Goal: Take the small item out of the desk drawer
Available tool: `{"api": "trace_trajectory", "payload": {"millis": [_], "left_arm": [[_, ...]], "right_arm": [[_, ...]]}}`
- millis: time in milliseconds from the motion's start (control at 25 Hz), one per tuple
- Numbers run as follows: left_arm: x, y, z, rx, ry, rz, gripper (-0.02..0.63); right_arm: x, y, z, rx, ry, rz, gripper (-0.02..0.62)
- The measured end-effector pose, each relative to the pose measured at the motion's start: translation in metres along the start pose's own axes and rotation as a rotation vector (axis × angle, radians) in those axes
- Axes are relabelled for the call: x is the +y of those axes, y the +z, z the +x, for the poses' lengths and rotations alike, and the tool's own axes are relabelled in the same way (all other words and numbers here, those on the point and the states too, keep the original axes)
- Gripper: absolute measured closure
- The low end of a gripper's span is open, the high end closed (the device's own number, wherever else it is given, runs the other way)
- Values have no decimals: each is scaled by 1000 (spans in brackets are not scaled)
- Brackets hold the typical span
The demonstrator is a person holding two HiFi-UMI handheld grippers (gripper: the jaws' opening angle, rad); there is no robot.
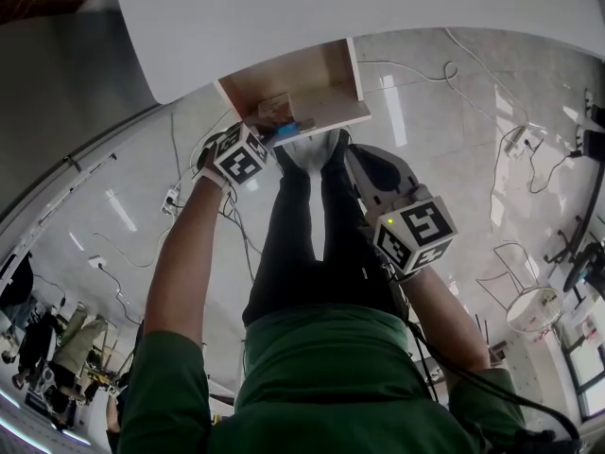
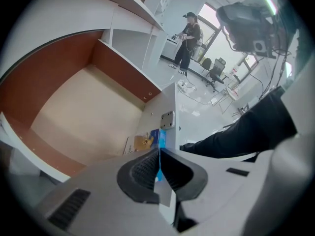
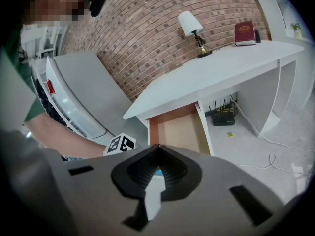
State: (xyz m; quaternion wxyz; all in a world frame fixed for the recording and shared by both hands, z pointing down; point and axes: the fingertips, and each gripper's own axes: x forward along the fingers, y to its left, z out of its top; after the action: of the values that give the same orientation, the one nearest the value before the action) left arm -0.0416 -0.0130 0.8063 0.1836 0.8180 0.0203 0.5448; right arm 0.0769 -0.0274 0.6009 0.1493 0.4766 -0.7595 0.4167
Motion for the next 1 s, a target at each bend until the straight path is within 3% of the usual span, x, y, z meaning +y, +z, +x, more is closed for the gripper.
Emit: {"api": "trace_trajectory", "payload": {"millis": [280, 480, 600, 1000], "left_arm": [[1, 3, 6, 3, -13, -26, 595], [1, 6, 4, 6, -14, -2, 593], [-1, 7, 2, 11, -15, 10, 532], [-5, 6, 2, 15, -22, 23, 528]], "right_arm": [[-5, -3, 0, 1, -6, 18, 592], [-7, -1, 0, 1, -7, 28, 592], [-6, 2, -1, -4, -6, 28, 592], [-8, 0, 0, 1, -5, 32, 592]]}}
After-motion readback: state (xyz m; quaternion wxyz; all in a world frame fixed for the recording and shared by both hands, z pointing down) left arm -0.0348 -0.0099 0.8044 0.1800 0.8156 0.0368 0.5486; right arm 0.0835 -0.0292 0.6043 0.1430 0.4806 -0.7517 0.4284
